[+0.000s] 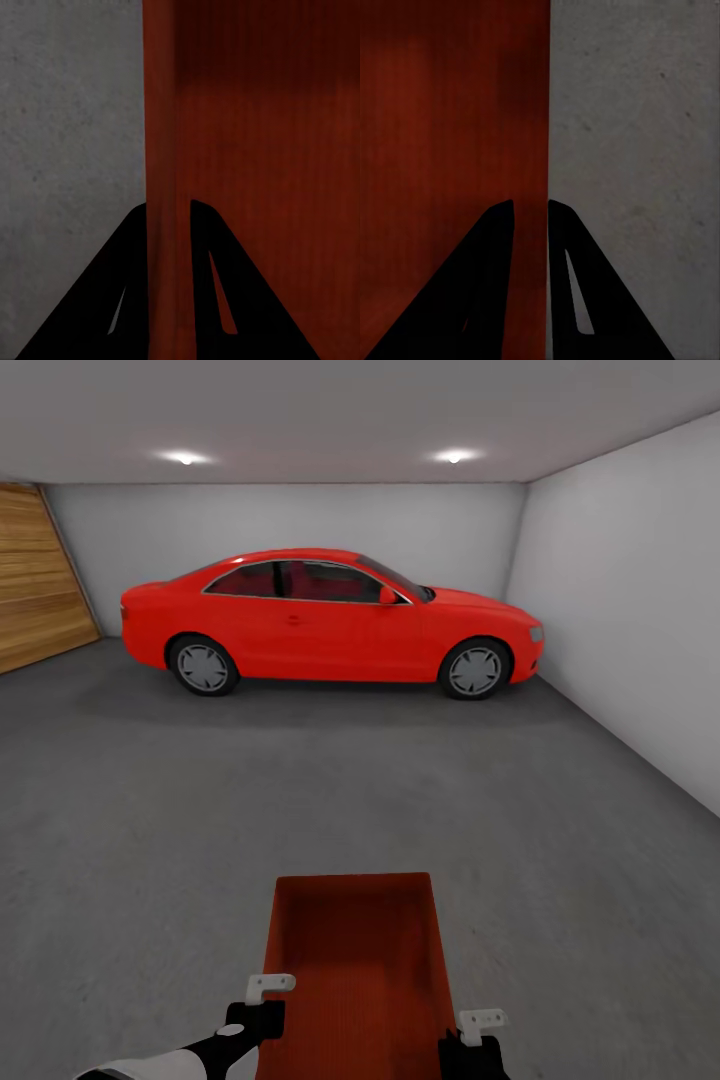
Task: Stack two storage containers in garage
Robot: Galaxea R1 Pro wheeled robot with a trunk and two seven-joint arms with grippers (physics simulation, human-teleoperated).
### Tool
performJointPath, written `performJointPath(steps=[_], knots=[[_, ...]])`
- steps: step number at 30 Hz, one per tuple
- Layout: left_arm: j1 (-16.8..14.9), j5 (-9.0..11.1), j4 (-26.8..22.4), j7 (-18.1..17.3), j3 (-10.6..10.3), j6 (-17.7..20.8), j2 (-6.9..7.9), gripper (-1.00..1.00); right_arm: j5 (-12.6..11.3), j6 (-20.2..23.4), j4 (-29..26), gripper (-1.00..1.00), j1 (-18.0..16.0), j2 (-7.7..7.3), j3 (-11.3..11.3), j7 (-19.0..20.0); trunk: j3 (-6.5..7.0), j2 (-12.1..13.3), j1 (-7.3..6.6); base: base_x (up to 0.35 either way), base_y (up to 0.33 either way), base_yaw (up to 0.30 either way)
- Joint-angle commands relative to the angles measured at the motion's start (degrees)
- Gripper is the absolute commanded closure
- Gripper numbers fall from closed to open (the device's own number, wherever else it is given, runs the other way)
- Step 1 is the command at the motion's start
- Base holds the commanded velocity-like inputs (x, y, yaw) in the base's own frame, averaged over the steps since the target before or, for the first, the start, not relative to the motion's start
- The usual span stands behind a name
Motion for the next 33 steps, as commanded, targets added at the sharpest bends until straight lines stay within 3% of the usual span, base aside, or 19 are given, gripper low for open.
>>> performJointPath(steps=[1, 33], knots=[[-0.12, -1.02, -1.88, -0.01, 1.31, -0.25, -2.09, 1.0, -0.19, -0.14, 0.21, 1.0, -0.02, 0.01, 0.06, -0.23, -0.12, -0.12, 0.06, 0.326, 0.0, 0.0], [-0.12, -1.02, -1.88, -0.01, 1.31, -0.25, -2.06, 1.0, -0.19, -0.2, 0.24, 1.0, -0.02, 0.01, 0.06, -0.23, -0.12, -0.12, 0.06, 0.326, 0.0, 0.0]])
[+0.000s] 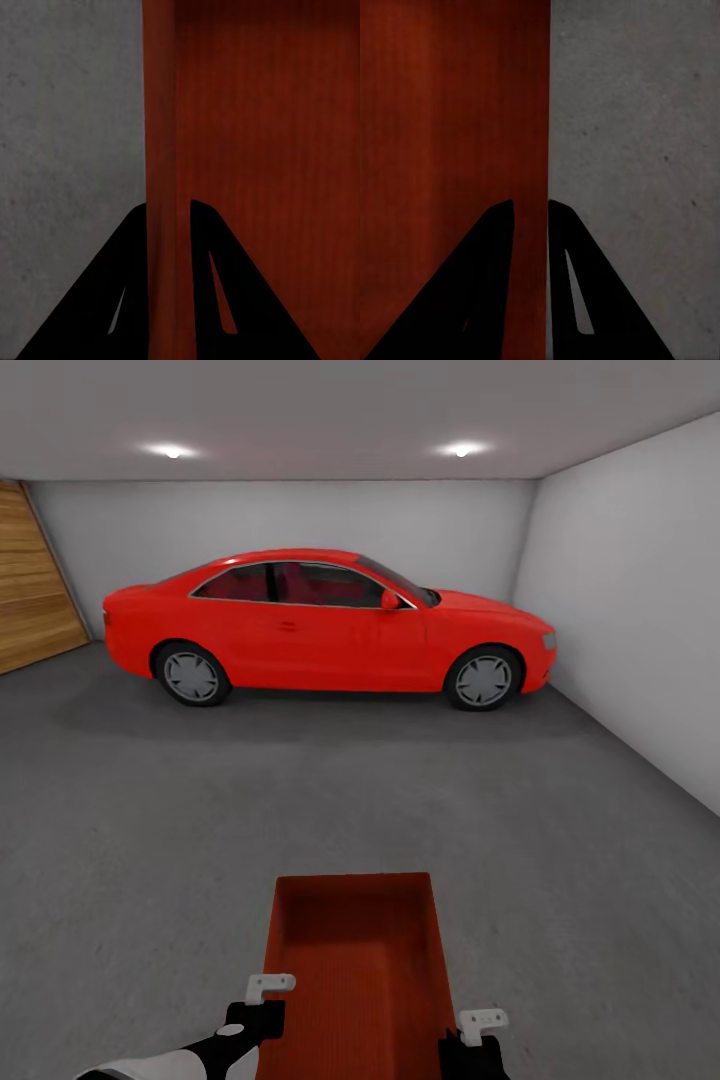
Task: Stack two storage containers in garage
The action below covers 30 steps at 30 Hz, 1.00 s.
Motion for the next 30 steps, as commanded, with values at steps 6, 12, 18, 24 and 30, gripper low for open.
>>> performJointPath(steps=[6, 12, 18, 24, 30], knots=[[-0.12, -1.01, -1.85, -0.02, 1.34, -0.25, -2.08, 1.0, -0.18, -0.09, 0.16, 1.0, -0.02, 0.02, 0.08, -0.23, -0.12, -0.12, 0.06, 0.326, 0.0, 0.0], [-0.12, -1.01, -1.85, -0.11, 1.33, -0.25, -1.92, 1.0, -0.18, -0.04, 0.17, 1.0, -0.02, 0.02, 0.16, -0.23, -0.12, -0.12, 0.06, 0.326, 0.0, 0.0], [-0.12, -1.01, -1.85, -0.23, 1.34, -0.25, -1.84, 1.0, -0.18, -0.04, 0.18, 1.0, -0.02, 0.02, 0.17, -0.23, -0.12, -0.12, 0.06, 0.326, 0.0, 0.0], [-0.12, -1.01, -1.85, -0.15, 1.33, -0.25, -1.86, 1.0, -0.18, -0.04, 0.17, 1.0, -0.02, 0.02, 0.17, -0.23, -0.12, -0.12, 0.06, 0.326, 0.0, 0.0], [-0.12, -1.01, -1.85, -0.11, 1.34, -0.25, -1.77, 1.0, -0.18, -0.04, 0.15, 1.0, -0.02, 0.02, 0.12, -0.18, -0.12, -0.12, 0.06, 0.326, 0.0, 0.0]])
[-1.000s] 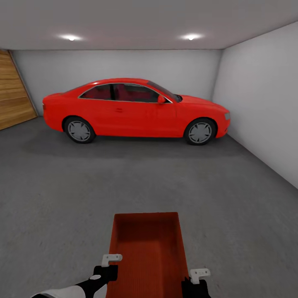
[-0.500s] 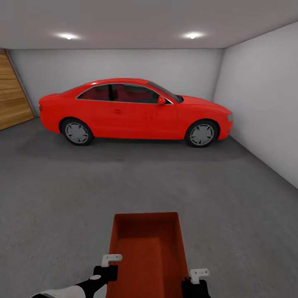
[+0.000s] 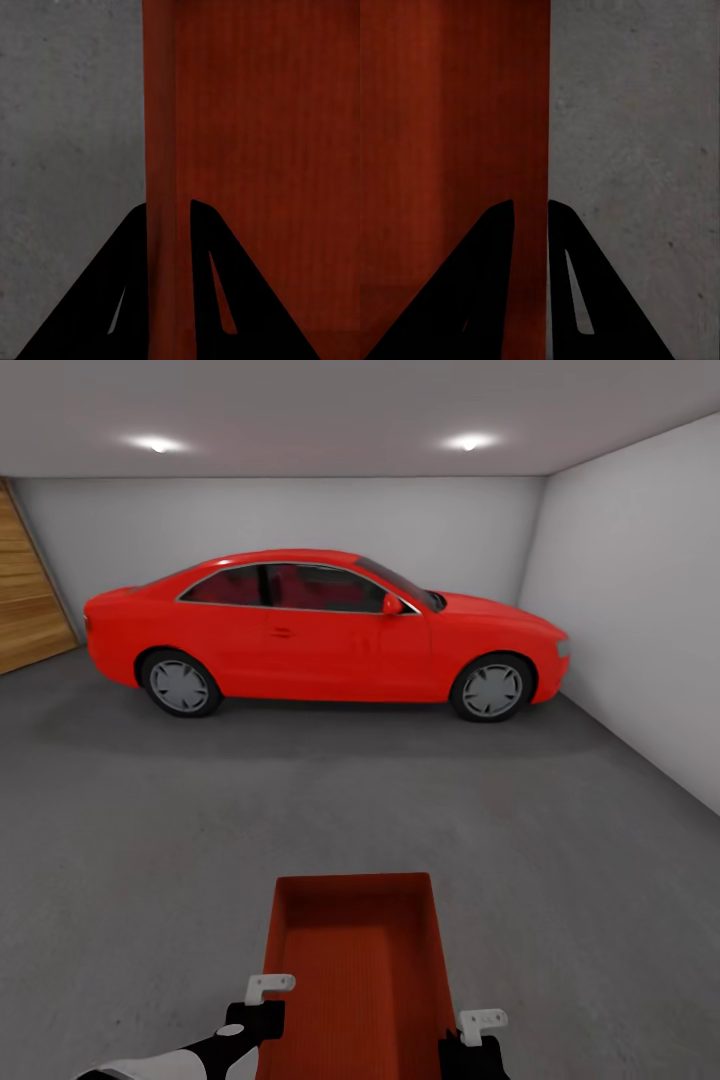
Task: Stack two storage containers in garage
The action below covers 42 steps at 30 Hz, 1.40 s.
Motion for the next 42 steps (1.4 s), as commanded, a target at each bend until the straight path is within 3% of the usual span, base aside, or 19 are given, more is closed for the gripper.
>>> performJointPath(steps=[1, 42], knots=[[-0.12, -1.0, -1.88, -0.11, 1.29, -0.25, -1.8, 1.0, -0.18, -0.13, 0.21, 1.0, -0.02, 0.02, 0.1, -0.18, -0.12, -0.11, 0.06, 0.326, 0.0, 0.0], [-0.12, -1.0, -1.88, -0.11, 1.29, -0.17, -1.91, 1.0, -0.18, -0.17, 0.2, 1.0, -0.02, 0.02, 0.07, -0.25, -0.12, -0.11, 0.06, 0.326, 0.0, 0.0]])
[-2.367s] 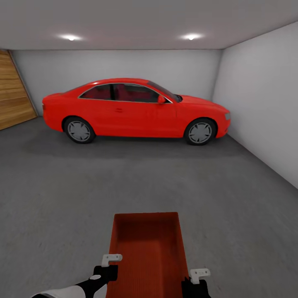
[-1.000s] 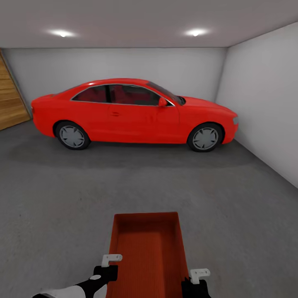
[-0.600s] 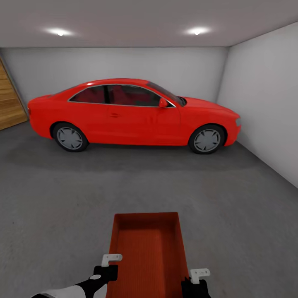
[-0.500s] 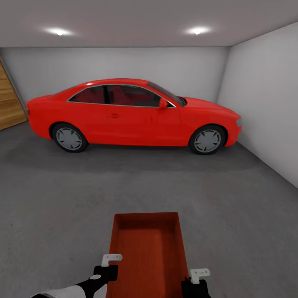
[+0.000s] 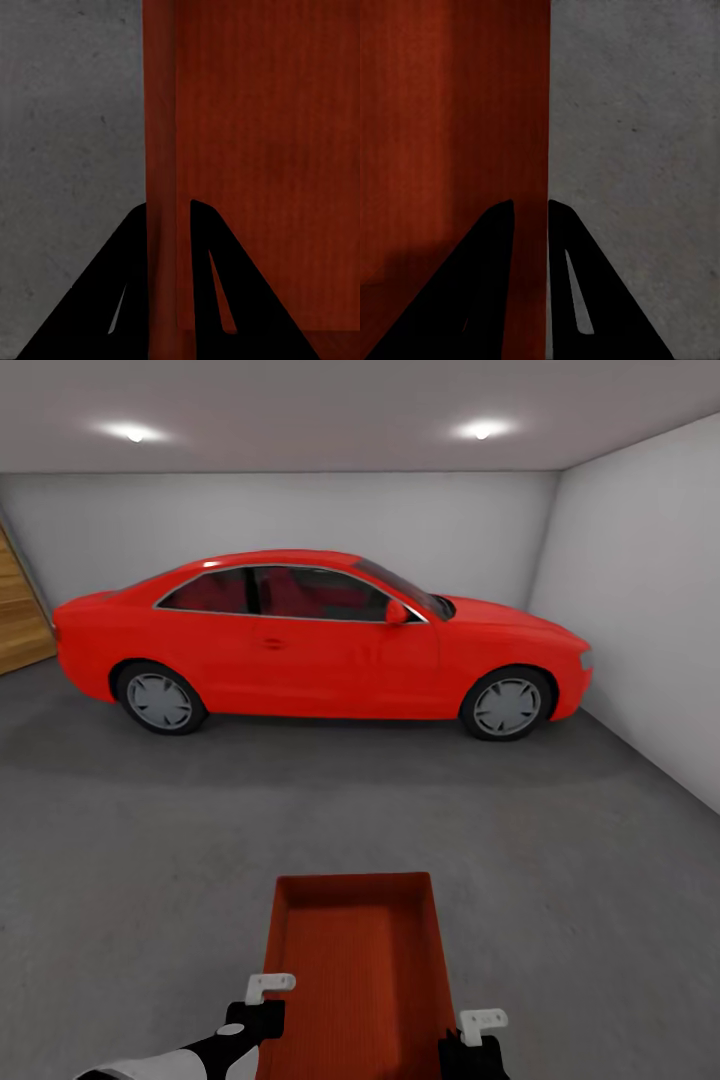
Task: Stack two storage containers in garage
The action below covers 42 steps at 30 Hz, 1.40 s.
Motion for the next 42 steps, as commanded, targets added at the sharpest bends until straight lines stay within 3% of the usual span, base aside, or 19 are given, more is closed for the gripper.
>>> performJointPath(steps=[1, 34, 42], knots=[[-0.12, -0.97, -1.77, -0.13, 1.34, -0.26, -1.91, 1.0, -0.18, -0.15, 0.2, 1.0, -0.02, 0.01, 0.1, -0.23, -0.12, -0.11, 0.06, 0.326, 0.0, 0.0], [-0.12, -0.97, -1.77, -0.15, 1.31, -0.29, -1.91, 1.0, -0.18, -0.09, 0.19, 1.0, -0.02, 0.01, 0.1, 0.03, -0.12, -0.11, 0.06, 0.324, 0.0, 0.0], [-0.12, -0.97, -1.77, -0.22, 1.25, -0.34, -1.91, 1.0, -0.18, -0.09, 0.21, 1.0, -0.02, 0.01, 0.15, 0.07, -0.12, -0.11, 0.06, 0.053, 0.0, 0.0]])
